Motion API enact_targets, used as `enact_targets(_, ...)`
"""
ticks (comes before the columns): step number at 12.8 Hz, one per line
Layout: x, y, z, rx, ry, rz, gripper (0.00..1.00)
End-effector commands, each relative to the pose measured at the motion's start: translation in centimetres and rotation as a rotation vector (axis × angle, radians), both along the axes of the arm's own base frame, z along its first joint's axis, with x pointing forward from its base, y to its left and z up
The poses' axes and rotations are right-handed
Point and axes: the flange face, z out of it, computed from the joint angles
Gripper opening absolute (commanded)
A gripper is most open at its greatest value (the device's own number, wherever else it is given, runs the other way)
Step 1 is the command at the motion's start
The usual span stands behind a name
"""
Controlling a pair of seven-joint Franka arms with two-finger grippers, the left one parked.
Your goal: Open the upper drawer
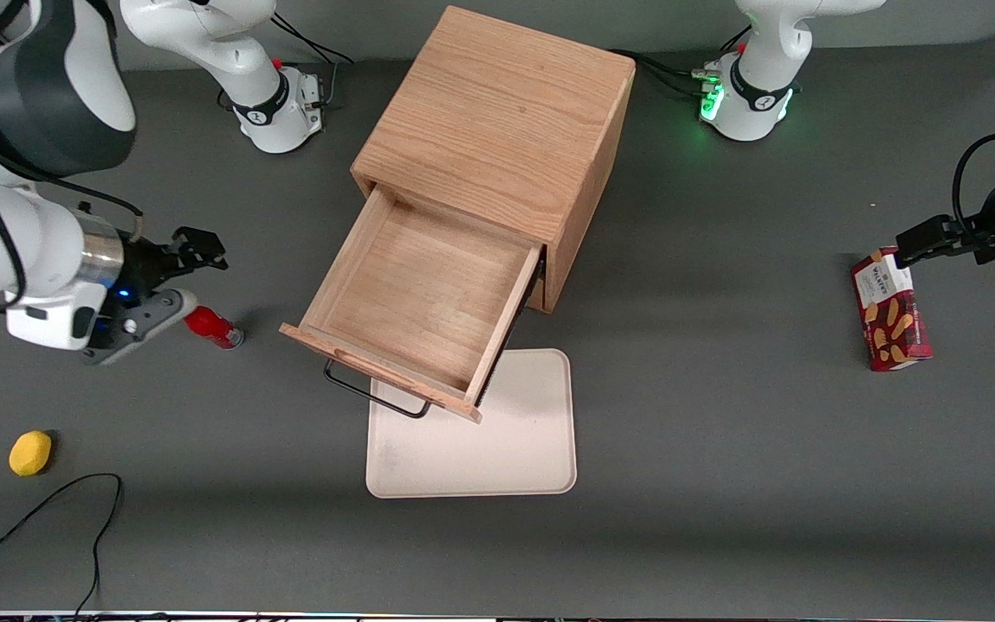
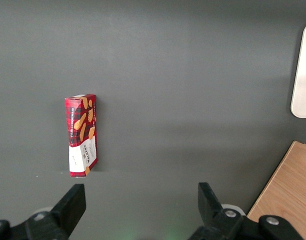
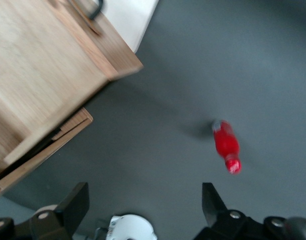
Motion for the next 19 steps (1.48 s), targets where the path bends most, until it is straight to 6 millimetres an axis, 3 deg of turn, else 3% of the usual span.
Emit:
enact_targets(1,-3.3,-4.0,0.6,-0.068,0.018,-0.227,1.0)
enact_targets(4,-3.7,-5.3,1.6,-0.115,0.055,-0.361,1.0)
enact_targets(6,-3.4,-7.6,3.0,-0.095,0.009,-0.424,1.0)
enact_targets(9,-2.8,-8.2,3.9,-0.08,-0.072,-0.435,1.0)
enact_targets(11,-3.4,-8.4,4.3,-0.077,-0.089,-0.434,1.0)
enact_targets(13,-3.9,-10.9,4.5,-0.077,-0.101,-0.457,1.0)
enact_targets(17,-4.6,-12.1,4.7,-0.066,-0.098,-0.472,1.0)
enact_targets(19,-4.3,-11.2,4.9,-0.067,-0.098,-0.477,1.0)
